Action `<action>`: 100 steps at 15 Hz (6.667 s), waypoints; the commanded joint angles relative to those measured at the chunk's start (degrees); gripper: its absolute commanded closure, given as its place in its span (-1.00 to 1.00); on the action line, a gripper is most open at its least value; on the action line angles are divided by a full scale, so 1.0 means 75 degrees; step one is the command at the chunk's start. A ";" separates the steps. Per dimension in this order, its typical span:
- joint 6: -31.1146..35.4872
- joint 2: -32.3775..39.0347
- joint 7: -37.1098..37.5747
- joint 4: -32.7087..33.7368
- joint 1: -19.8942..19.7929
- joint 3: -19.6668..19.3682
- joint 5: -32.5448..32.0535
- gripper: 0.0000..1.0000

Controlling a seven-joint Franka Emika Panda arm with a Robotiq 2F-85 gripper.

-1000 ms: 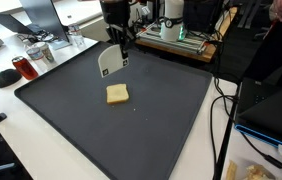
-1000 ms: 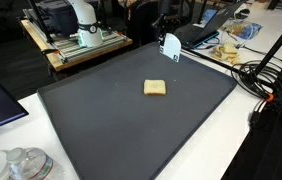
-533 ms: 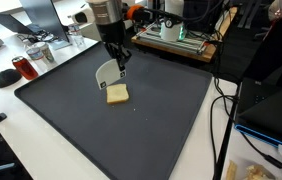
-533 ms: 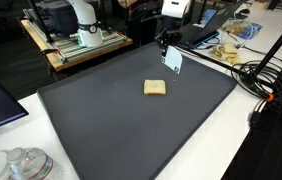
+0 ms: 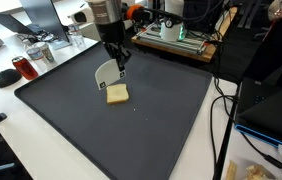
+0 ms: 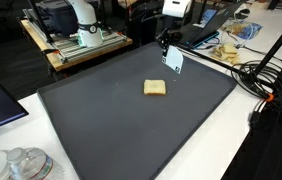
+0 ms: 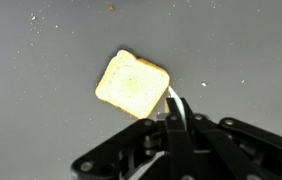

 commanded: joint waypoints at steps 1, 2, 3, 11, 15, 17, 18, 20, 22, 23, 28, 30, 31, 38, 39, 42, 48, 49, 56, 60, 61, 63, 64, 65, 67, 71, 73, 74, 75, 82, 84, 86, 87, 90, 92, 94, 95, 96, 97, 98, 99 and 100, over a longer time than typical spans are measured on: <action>-0.0014 -0.0002 -0.0046 0.0012 0.0147 -0.0159 0.0068 0.93; -0.0014 -0.0002 -0.0046 0.0012 0.0147 -0.0159 0.0068 0.93; -0.0014 -0.0002 -0.0046 0.0012 0.0147 -0.0159 0.0068 0.93; -0.0014 -0.0002 -0.0046 0.0012 0.0147 -0.0159 0.0068 0.98; -0.0121 0.0130 0.1459 0.0185 0.0870 -0.0557 -0.1391 0.98; -0.0307 0.0221 0.1996 0.0286 0.1148 -0.0604 -0.1794 0.98; -0.0384 0.0282 0.2327 0.0362 0.1307 -0.0630 -0.2051 0.98; -0.0553 0.0427 0.2901 0.0554 0.1553 -0.0654 -0.2477 0.98; -0.0827 0.0614 0.3411 0.0818 0.1744 -0.0676 -0.2899 0.98; -0.0924 0.0714 0.3624 0.0957 0.1816 -0.0678 -0.3082 0.98; -0.1519 0.1348 0.4361 0.1736 0.2089 -0.0739 -0.3878 0.98; -0.1752 0.1611 0.4510 0.2016 0.2144 -0.0762 -0.4050 0.98; -0.1836 0.1738 0.4554 0.2135 0.2162 -0.0768 -0.4110 0.98; -0.2402 0.2558 0.4676 0.2875 0.2272 -0.0824 -0.4253 0.98; -0.2452 0.2648 0.4673 0.2952 0.2282 -0.0830 -0.4250 0.98; -0.2589 0.2934 0.4639 0.3210 0.2309 -0.0872 -0.4237 0.98; -0.2365 0.3127 0.4509 0.3341 0.2243 -0.0876 -0.4172 0.98; -0.2266 0.3080 0.4545 0.3272 0.2253 -0.0903 -0.4229 0.98; -0.1124 0.2573 0.4137 0.2427 0.1954 -0.0757 -0.4253 0.98; -0.0072 0.1776 0.3408 0.1393 0.1487 -0.0610 -0.3766 0.98; 0.0116 0.1532 0.3114 0.1115 0.1337 -0.0552 -0.3510 0.98; 0.0267 0.1086 0.2313 0.0648 0.1048 -0.0431 -0.2837 0.98; 0.0334 0.0884 0.1924 0.0450 0.0916 -0.0385 -0.2517 0.98; 0.0370 0.0705 0.1616 0.0288 0.0832 -0.0382 -0.2257 0.98; 0.0597 0.0336 0.0976 -0.0056 0.0655 -0.0382 -0.1844 0.98; 0.0971 -0.0210 -0.0438 -0.0619 0.0222 -0.0382 -0.0962 0.98; 0.1357 -0.0415 -0.1146 -0.0912 -0.0035 -0.0392 -0.0586 0.98; 0.1584 -0.0486 -0.1460 -0.1045 -0.0162 -0.0405 -0.0417 0.98; 0.1781 -0.0538 -0.1848 -0.1158 -0.0327 -0.0377 -0.0146 0.98; 0.2375 -0.0529 -0.5086 -0.1610 -0.1599 0.0050 0.2610 0.98; 0.2366 -0.0420 -0.5746 -0.1605 -0.1835 0.0120 0.3213 0.98; 0.2462 -0.0306 -0.6228 -0.1604 -0.2012 0.0178 0.3744 0.98; 0.2561 -0.0234 -0.6445 -0.1615 -0.2083 0.0218 0.3995 0.98; 0.2358 -0.0165 -0.6281 -0.1504 -0.1991 0.0084 0.3830 0.93; 0.2412 -0.0069 -0.6358 -0.1504 -0.2032 0.0123 0.3898 0.93; 0.2417 -0.0054 -0.6359 -0.1503 -0.2031 0.0140 0.3901 0.98; 0.2343 0.0016 -0.6516 -0.1396 -0.2100 0.0180 0.3978 0.98; 0.2329 0.0074 -0.6745 -0.1332 -0.2220 0.0242 0.4175 0.98; 0.2287 0.0111 -0.6928 -0.1306 -0.2324 0.0280 0.4318 0.98; 0.2268 0.0162 -0.7190 -0.1295 -0.2490 0.0336 0.4571 0.98; 0.2302 0.0195 -0.7501 -0.1314 -0.2651 0.0405 0.4870 0.98; 0.2304 0.0216 -0.7807 -0.1355 -0.2804 0.0455 0.5147 0.98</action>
